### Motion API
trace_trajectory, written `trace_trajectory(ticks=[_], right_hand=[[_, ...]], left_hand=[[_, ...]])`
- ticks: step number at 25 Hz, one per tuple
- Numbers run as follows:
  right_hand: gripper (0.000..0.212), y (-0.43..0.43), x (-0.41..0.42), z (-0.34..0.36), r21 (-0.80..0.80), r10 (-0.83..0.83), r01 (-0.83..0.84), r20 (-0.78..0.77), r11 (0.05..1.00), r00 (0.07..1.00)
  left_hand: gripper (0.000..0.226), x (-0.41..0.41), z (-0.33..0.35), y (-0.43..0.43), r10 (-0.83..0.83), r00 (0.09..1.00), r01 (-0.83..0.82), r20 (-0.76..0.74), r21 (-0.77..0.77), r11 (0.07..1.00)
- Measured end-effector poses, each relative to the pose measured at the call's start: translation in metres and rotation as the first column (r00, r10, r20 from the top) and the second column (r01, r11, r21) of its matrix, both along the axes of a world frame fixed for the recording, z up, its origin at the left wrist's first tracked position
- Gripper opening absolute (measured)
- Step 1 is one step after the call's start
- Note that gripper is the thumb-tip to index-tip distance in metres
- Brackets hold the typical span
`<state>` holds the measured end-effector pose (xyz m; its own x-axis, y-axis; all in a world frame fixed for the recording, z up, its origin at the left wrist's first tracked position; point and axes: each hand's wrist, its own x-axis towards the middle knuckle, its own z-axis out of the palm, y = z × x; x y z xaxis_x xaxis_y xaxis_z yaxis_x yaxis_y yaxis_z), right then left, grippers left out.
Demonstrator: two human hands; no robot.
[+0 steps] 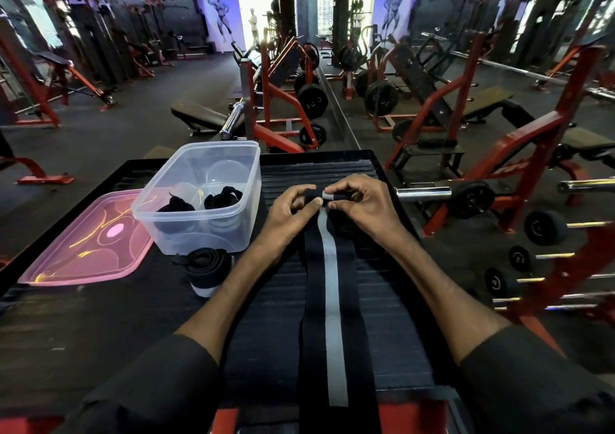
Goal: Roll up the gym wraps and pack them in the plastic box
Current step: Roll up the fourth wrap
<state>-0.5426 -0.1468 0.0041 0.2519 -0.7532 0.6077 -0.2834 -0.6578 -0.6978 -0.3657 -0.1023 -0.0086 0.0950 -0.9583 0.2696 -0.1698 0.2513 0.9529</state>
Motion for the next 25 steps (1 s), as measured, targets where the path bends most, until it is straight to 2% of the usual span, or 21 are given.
trace_trajectory(ticks=[2,4,6,8,9,11,13,20,22,25], right_hand=[[0.028,0.002,0.002,0.001,-0.029,-0.015,0.016,0.006,0.999,1.0],[0.03,0.004,0.004,0.003,-0.042,0.008,-0.008,-0.003,0.999,1.0],[0.029,0.006,-0.001,0.009,0.17,0.145,-0.163,0.113,0.972,0.983],[0.023,0.01,-0.007,0.019,0.431,0.213,-0.369,0.367,0.823,0.905],[0.022,0.009,-0.01,0.021,0.495,0.18,-0.427,0.47,0.757,0.864],[0.022,0.007,-0.014,0.023,0.552,0.082,-0.453,0.568,0.7,0.819],[0.025,0.007,-0.013,0.022,0.586,0.073,-0.434,0.537,0.685,0.84],[0.033,0.007,-0.013,0.014,0.674,0.219,-0.341,0.263,0.655,0.94],[0.034,0.005,-0.012,0.008,0.644,0.247,-0.301,0.176,0.703,0.953],[0.019,0.005,-0.014,0.004,0.503,0.243,-0.306,0.188,0.809,0.952]], left_hand=[[0.019,0.004,-0.001,0.0,0.037,0.999,-0.035,0.028,-0.083,0.996],[0.019,0.006,0.0,0.002,0.04,0.999,-0.041,-0.013,-0.098,0.994],[0.019,0.005,0.003,0.006,-0.001,0.997,-0.006,-0.082,-0.087,0.996],[0.02,0.005,0.004,0.008,-0.024,0.992,0.013,-0.121,-0.086,0.996],[0.02,0.005,0.005,0.008,-0.033,0.991,0.023,-0.131,-0.083,0.996],[0.022,0.002,0.007,0.01,-0.052,0.988,0.041,-0.147,-0.076,0.996],[0.023,0.001,0.008,0.011,-0.058,0.985,0.047,-0.164,-0.07,0.996],[0.026,0.004,0.009,0.013,-0.072,0.968,0.06,-0.242,-0.058,0.997],[0.026,0.006,0.008,0.013,-0.084,0.962,0.073,-0.258,-0.052,0.996],[0.029,0.008,0.008,0.014,-0.131,0.955,0.124,-0.265,-0.043,0.991]])
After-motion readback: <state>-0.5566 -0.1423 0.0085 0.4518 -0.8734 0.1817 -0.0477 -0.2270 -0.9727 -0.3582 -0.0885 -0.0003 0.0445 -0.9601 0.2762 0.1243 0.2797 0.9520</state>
